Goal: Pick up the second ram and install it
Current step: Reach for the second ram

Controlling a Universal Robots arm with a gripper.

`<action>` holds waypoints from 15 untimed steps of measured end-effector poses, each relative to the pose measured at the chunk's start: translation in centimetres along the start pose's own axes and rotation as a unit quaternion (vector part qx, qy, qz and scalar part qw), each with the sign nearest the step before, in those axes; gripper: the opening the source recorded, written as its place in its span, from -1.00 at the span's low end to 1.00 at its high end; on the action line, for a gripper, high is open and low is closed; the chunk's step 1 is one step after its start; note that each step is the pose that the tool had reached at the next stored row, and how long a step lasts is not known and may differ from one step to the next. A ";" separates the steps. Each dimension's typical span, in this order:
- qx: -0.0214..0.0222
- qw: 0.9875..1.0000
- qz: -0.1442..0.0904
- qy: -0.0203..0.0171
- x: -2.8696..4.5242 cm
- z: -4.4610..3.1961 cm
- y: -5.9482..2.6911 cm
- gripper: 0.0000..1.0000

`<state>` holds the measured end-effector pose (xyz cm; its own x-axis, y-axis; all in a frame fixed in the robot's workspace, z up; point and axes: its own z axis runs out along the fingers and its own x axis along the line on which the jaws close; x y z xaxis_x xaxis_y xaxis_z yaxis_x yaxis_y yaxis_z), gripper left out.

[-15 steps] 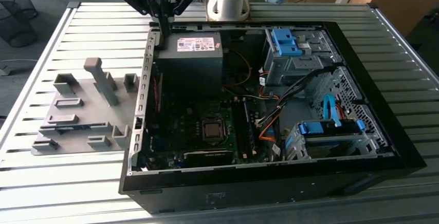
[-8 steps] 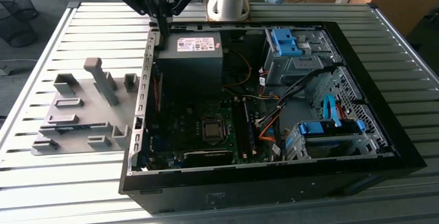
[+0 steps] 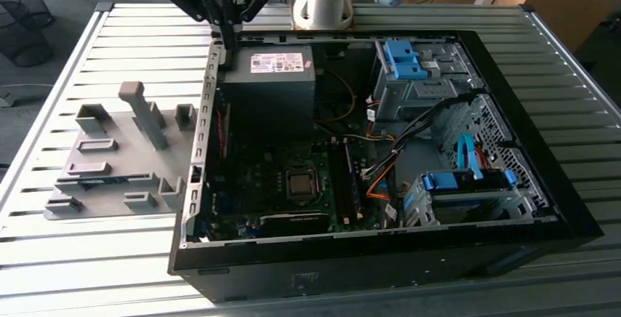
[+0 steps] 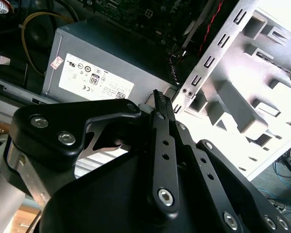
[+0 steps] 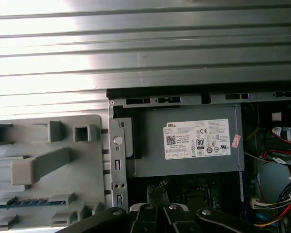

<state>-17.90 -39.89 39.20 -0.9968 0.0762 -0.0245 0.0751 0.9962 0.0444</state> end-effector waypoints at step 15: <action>0.000 1.000 0.000 0.000 0.44 0.01 -0.03 -0.80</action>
<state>-18.34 -39.89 39.18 -0.9968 0.0762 -0.0245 0.0751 0.9962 0.0443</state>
